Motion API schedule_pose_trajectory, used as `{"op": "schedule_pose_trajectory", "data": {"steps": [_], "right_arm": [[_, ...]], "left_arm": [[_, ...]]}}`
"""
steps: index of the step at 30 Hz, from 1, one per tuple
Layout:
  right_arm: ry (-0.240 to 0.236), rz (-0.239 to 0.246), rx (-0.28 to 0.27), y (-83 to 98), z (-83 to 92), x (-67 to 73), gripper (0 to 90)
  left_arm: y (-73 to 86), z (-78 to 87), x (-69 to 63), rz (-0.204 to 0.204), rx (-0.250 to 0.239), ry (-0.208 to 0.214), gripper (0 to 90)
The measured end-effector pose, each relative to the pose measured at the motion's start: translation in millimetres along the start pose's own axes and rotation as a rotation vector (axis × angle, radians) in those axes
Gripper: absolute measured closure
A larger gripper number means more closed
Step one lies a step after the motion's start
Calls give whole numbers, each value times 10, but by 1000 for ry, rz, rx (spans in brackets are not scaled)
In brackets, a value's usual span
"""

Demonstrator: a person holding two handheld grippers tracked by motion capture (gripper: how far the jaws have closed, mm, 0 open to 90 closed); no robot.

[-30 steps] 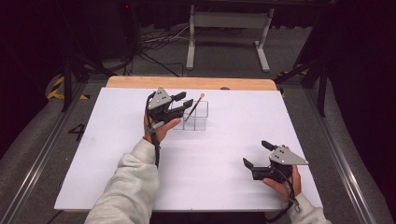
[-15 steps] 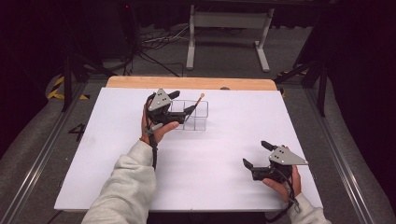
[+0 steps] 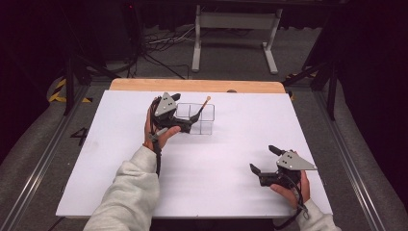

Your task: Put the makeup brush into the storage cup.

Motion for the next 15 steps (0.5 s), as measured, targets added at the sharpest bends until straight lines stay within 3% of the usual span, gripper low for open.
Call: {"op": "schedule_pose_trajectory", "data": {"steps": [15], "right_arm": [[-4, 3, 3, 0, 0, 2, 68]], "left_arm": [[-34, 73, -21, -27, 6, -22, 8]]}}
Point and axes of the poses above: each handheld gripper's, and its own axes: z roughly backward along the jaws, y roughly out of its underside, x roughly to its left, the point moved 4 cm from there along -z, roughly forward along the jaws, and after that the axes turned 5 degrees about -x, right-handed, at the moved point
